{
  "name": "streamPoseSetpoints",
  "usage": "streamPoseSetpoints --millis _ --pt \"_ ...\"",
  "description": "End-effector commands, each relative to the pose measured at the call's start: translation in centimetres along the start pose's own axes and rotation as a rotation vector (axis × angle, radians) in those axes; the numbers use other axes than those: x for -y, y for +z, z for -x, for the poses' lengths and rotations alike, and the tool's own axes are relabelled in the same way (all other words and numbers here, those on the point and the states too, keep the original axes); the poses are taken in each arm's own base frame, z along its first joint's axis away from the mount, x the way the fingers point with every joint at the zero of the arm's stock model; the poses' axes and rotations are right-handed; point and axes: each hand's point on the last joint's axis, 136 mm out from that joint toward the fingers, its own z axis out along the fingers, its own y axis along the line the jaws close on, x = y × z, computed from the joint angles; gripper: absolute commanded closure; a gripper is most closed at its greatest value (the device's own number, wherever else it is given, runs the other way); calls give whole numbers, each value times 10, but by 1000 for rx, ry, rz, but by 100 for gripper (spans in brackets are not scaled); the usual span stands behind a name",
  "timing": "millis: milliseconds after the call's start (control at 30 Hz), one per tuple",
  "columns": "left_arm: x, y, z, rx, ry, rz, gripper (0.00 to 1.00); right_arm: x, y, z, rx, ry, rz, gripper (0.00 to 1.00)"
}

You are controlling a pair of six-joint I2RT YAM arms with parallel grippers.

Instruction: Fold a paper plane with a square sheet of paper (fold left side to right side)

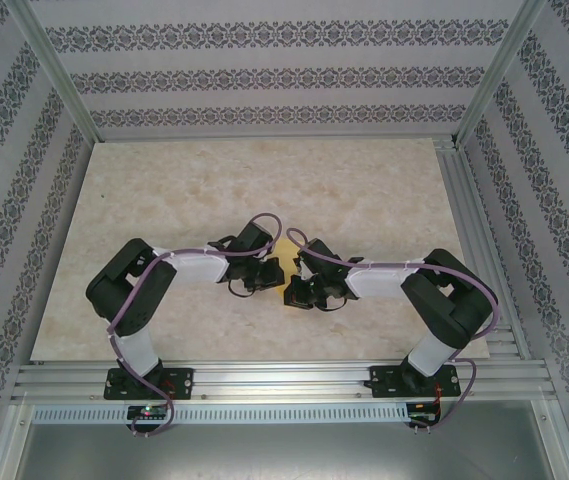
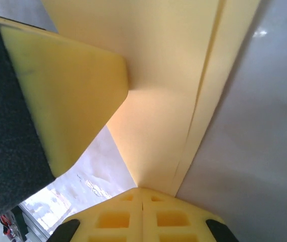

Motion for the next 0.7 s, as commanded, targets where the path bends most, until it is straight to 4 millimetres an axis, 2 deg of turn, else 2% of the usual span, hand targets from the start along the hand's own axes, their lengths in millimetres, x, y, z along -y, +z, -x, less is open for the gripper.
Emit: streamPoseSetpoints --millis 0,167,433,667 --pt "-26 2 25 68 1 96 87 61 9 -34 -93 70 -234 95" --pt "-36 0 37 91 -8 128 87 62 9 -34 -94 72 -234 95" --pt "-38 -9 54 117 -3 138 86 62 9 -35 -99 71 -237 95" --pt "-48 -10 58 125 -10 154 86 62 9 -35 -100 73 -238 95"
